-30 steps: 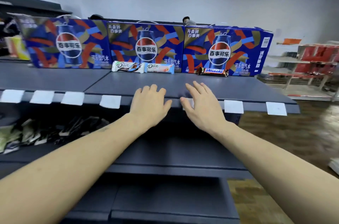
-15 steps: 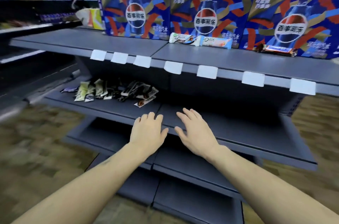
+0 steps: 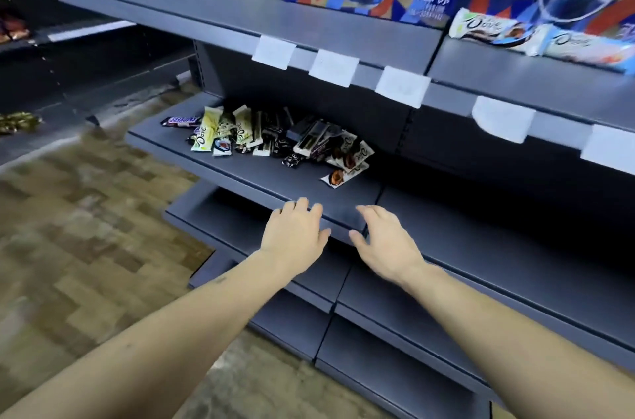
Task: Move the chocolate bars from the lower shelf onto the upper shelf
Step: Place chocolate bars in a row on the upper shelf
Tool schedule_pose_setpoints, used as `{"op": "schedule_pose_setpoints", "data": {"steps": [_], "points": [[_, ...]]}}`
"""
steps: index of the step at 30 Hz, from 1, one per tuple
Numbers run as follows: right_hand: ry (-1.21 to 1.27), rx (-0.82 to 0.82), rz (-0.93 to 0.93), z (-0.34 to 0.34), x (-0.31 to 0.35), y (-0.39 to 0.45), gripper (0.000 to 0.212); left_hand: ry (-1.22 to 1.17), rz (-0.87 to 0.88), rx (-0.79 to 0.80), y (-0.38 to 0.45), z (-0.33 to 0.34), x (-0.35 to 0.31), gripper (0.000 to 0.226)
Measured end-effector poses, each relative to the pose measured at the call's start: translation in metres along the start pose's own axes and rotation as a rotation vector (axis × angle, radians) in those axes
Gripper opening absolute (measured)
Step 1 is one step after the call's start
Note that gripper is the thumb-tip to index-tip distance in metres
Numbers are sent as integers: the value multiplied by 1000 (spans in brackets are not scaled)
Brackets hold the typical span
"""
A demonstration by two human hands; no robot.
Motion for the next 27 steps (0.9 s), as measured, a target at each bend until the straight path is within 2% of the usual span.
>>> {"op": "schedule_pose_setpoints", "data": {"steps": [5,10,16,19,23,27], "points": [[23,-10,100,22,-8,73,56,-56,89,28,66,36,24,43],[77,-77,192,35,-31,147,59,-114,180,44,130,81,30,61],[-1,-70,231,56,-33,206,56,-92,243,-50,155,111,32,57],[-18,-150,222,56,-30,208,48,-188,257,-105,154,105,35,51],[216,-296,262,43,-43,179,26,-306,244,-128,147,93,52,32],[237,-323,296,36,-64,149,20,-341,182,-162,140,84,74,13]]}}
Point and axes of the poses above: each hand's wrist, its own y-axis towards the middle knuckle, its own z-axis out of the palm, x = y × z, the point moved 9 cm from there along y, towards the middle knuckle, and after that the axes turned 8 degrees about z, right-handed, at the moved point
